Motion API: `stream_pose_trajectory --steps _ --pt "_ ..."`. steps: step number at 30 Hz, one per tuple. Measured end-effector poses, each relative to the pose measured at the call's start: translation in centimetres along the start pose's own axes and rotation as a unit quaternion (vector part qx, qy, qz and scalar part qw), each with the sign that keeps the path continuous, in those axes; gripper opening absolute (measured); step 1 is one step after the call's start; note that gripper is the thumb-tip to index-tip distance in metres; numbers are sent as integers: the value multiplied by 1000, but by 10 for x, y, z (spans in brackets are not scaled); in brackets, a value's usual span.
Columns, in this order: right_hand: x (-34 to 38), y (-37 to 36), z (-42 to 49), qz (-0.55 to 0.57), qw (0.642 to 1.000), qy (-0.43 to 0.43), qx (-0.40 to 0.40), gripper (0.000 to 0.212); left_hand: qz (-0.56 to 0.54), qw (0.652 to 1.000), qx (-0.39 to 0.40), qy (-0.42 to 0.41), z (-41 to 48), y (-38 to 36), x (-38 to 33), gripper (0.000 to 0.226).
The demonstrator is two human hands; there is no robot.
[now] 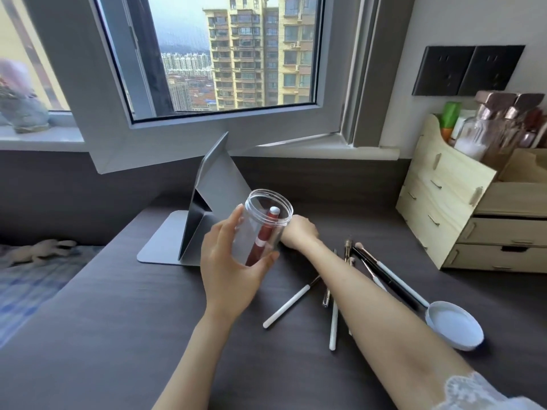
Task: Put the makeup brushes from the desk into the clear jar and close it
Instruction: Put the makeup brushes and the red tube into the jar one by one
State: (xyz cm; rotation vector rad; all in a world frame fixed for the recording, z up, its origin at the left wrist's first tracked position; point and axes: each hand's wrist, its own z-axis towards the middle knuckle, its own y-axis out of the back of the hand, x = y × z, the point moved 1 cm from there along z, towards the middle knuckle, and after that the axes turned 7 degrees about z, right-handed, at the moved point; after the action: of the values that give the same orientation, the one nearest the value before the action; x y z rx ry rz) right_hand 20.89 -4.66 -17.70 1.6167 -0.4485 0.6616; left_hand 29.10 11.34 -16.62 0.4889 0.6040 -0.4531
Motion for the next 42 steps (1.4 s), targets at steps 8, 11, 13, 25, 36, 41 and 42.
stream_pose_trajectory --steps 8,11,13,25,36,41,42 --pt "1 104 -85 628 760 148 -78 9 12 999 19 -30 -3 -1 -6 79" --pt "6 124 -124 580 784 215 -58 11 8 998 38 -42 -7 -3 -10 80" --pt "9 125 -139 544 801 242 -56 8 -6 997 53 -50 -10 -3 -14 80" --pt "-12 102 -169 437 838 307 -111 9 30 984 116 -135 -19 -10 -24 81" --pt "-35 90 -170 158 898 331 -243 33 0 987 123 -105 -18 -10 -25 79" --pt "-63 107 -159 299 900 246 -200 31 8 987 126 -104 -18 -9 -21 81" --pt "-75 111 -150 264 915 203 -228 27 6 987 124 -102 -18 -9 -20 82"
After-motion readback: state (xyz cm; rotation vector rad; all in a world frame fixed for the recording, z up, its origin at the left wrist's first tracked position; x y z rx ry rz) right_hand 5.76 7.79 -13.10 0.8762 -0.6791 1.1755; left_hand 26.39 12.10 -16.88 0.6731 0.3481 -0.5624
